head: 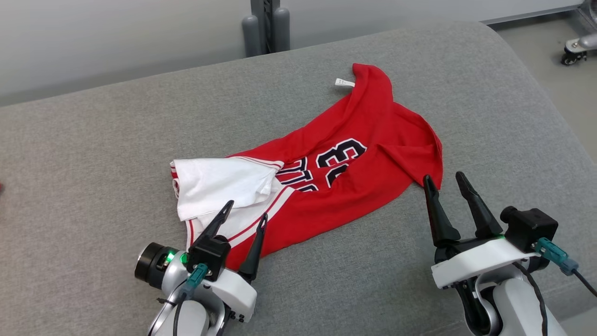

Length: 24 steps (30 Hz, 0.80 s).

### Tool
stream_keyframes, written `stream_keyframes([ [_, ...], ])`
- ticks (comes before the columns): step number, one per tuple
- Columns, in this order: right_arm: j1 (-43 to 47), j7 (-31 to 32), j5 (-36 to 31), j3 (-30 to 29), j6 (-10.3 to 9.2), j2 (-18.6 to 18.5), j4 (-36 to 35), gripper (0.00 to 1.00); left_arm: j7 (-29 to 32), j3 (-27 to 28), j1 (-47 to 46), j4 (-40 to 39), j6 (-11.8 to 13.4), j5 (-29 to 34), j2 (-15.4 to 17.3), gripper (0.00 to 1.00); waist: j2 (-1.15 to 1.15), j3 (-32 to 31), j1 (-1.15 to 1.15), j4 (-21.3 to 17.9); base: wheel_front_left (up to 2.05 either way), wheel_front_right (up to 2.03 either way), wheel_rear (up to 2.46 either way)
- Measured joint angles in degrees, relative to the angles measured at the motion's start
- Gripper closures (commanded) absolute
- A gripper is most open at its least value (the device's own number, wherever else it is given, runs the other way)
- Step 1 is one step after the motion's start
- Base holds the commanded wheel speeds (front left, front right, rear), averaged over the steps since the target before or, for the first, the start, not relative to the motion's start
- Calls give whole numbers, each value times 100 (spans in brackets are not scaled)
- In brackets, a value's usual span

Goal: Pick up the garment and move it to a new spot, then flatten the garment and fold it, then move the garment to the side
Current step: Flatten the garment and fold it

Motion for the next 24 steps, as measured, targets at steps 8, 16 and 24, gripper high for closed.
stream_keyframes([
  [8, -25, -8, 77, 0, 0, 13, 64, 0, 68, -92, -508, 801, 177, 211, 64, 0, 0, 188, 0, -351, 0, 0, 0],
  [16, -55, -11, 115, -51, 0, 29, 82, 0, 53, -33, -850, 1134, 172, 145, 135, 100, 0, 347, 0, -552, 0, 0, 0],
  [24, -59, -15, 120, -62, 0, 37, -22, 0, 60, 46, -1269, 1007, 245, 218, 506, 100, 0, 470, 0, -579, 0, 0, 0],
])
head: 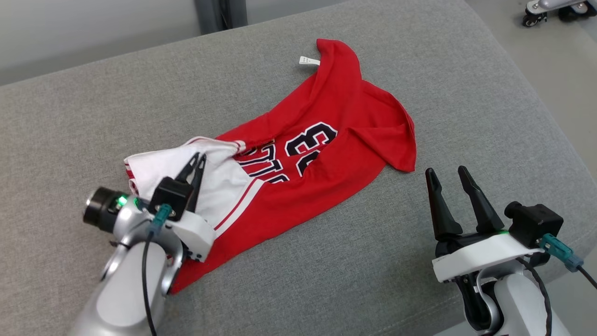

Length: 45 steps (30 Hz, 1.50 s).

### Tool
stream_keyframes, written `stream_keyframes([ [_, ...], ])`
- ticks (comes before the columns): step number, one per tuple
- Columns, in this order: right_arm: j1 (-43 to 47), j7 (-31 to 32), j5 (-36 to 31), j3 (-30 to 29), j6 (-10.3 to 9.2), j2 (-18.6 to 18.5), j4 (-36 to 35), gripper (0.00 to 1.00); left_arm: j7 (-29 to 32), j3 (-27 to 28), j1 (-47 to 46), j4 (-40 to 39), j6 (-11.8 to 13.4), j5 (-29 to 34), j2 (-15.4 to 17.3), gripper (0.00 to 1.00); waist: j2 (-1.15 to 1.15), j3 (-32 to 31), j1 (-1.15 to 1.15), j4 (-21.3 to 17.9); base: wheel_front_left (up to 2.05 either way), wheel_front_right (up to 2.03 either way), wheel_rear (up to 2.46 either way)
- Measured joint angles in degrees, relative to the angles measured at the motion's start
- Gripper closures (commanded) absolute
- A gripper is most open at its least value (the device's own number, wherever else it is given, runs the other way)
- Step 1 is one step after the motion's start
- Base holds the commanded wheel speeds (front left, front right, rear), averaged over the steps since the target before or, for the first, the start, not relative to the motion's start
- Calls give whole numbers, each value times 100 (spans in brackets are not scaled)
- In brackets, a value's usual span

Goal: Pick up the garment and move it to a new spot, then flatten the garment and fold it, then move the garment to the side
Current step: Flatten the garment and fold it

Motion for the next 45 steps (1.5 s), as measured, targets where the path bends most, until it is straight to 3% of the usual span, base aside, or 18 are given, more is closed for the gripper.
stream_keyframes([
  [4, -91, 0, 115, 73, 0, 2, -68, 0, 343, -74, -563, -97, -197, 199, 436, 100, 0, 148, 0, -24, 0, 0, 0],
  [12, -288, -1, 474, 314, 0, 9, -201, 0, 1419, -392, -2171, -92, -862, 664, 1374, 100, 0, 583, 0, -250, 0, 0, 0],
  [18, -386, -1, 760, 506, 0, 8, -258, 0, 1952, -716, -3033, 382, -1005, 676, 1898, 100, 0, 892, 0, -584, 0, 0, 0],
  [19, -392, -1, 788, 524, 0, 7, -266, 0, 2001, -776, -3120, 480, -1011, 673, 1957, 68, 0, 937, 0, -635, 0, 0, 0],
  [20, -398, -1, 808, 531, 0, 4, -270, 0, 2027, -811, -3209, 577, -1012, 660, 1992, 0, 0, 979, 0, -680, 0, 0, 0],
  [24, -403, -1, 814, 521, 0, 4, -276, 0, 1980, -857, -3539, 898, -1011, 628, 2045, 0, 0, 1089, 0, -772, 0, 0, 0],
  [28, -421, -1, 724, 492, 0, 7, -246, 0, 1552, -671, -3814, 1089, -534, 544, 1961, 0, 0, 1004, 0, -652, 0, 0, 0],
  [34, -437, -1, 541, 422, 0, 10, -237, 0, 904, -479, -3693, 1095, -352, 177, 1626, 0, 0, 795, 0, -442, 0, 0, 0],
  [45, -213, -1, 25, -7, 0, 13, -221, 0, 15, 146, -1936, 167, -92, -1016, 848, 0, 0, 150, 0, 348, 0, 0, 0],
])
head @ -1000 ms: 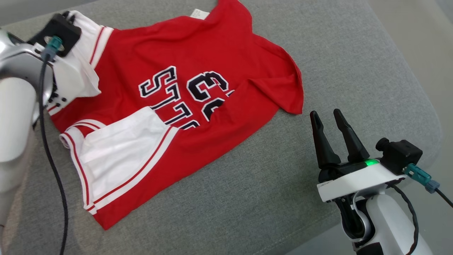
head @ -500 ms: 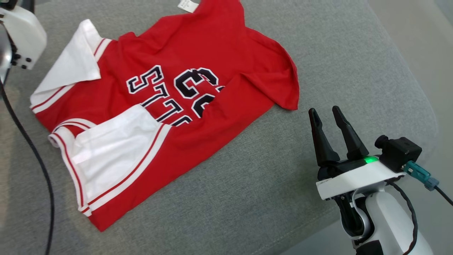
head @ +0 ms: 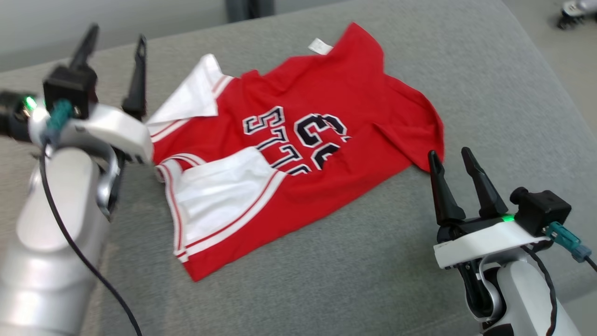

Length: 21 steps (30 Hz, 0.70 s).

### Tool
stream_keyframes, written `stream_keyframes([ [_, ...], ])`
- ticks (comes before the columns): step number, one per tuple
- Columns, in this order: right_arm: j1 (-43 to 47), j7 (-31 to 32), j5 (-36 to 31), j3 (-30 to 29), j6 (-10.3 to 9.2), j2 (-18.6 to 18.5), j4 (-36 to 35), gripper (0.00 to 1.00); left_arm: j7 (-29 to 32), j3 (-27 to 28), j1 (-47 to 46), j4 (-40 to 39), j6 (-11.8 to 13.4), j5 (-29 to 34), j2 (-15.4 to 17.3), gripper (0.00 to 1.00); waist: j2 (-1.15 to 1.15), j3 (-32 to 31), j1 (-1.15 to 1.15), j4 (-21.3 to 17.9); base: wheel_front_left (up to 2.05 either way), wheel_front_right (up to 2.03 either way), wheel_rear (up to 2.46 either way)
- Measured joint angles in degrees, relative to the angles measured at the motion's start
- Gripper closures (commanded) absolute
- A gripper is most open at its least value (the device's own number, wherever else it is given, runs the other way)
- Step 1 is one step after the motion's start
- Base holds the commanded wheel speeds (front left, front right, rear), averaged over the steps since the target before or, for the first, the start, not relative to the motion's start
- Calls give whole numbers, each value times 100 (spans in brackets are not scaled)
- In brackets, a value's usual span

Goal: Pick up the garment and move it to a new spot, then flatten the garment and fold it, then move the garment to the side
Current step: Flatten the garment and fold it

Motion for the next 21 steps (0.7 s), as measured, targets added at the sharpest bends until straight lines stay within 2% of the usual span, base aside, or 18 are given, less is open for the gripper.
stream_keyframes([
  [8, 202, 0, -218, -113, 0, -63, -49, 0, -68, 244, 1666, -1351, 179, -468, -424, 0, 0, -488, 0, 608, 0, 0, 0],
  [13, 262, 0, -268, -94, 0, -98, -45, 0, -76, 369, 2552, -2120, 275, -526, -756, 0, 0, -712, 0, 890, 0, 0, 0],
  [16, 315, 0, -280, -67, 0, -97, -29, 0, -77, 466, 2982, -2350, 253, -564, -946, 0, 0, -796, 0, 978, 0, 0, 0],
  [21, 331, 0, -277, -33, 0, -98, -27, 0, -77, 533, 3307, -2384, 148, -460, -1073, 0, 0, -800, 0, 991, 0, 0, 0],
])
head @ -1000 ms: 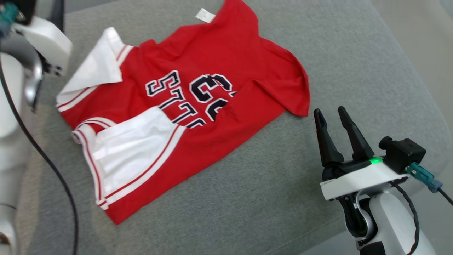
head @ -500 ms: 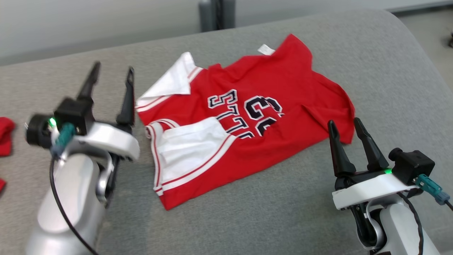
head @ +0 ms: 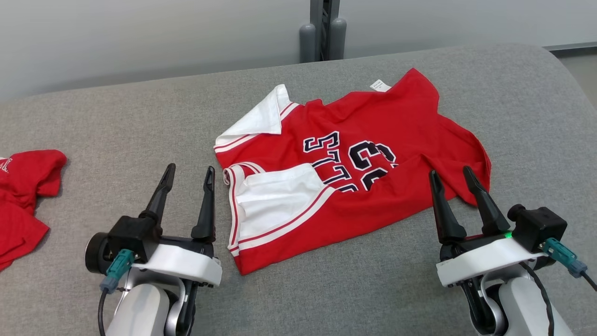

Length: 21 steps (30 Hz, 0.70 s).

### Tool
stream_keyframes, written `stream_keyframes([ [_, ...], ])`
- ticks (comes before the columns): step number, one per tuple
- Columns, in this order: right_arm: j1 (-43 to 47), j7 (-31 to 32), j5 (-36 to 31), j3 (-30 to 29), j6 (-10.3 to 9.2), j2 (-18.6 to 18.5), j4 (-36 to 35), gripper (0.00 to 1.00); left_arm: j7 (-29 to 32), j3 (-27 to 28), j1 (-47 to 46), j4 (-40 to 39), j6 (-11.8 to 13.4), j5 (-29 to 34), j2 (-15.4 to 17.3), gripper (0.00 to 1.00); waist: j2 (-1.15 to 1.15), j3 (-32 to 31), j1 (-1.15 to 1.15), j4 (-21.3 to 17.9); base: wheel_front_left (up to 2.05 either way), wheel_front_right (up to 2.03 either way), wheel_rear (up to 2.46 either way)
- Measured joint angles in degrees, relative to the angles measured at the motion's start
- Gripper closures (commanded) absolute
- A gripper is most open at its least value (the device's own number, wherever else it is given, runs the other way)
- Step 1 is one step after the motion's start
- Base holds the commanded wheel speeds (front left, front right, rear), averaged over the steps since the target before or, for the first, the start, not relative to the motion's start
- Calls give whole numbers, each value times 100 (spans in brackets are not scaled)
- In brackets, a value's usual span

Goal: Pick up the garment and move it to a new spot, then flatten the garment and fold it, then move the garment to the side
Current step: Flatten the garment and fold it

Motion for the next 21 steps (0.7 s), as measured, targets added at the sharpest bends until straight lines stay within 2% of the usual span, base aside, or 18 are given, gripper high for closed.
stream_keyframes([
  [7, -37, 0, 34, 70, 0, -9, -4, 0, 0, -152, -68, 337, -119, 397, -48, 0, 0, 125, 0, -176, 0, 0, 0],
  [11, -70, 0, 43, 71, 0, -7, 3, 0, 15, -399, -349, 870, -123, 723, 44, 0, 0, 257, 0, -336, 0, 0, 0],
  [21, -162, 0, 74, -5, 0, 12, -16, 0, 265, -612, -1029, 1956, -73, 1012, 186, 0, 0, 685, 0, -707, 0, 0, 0],
])
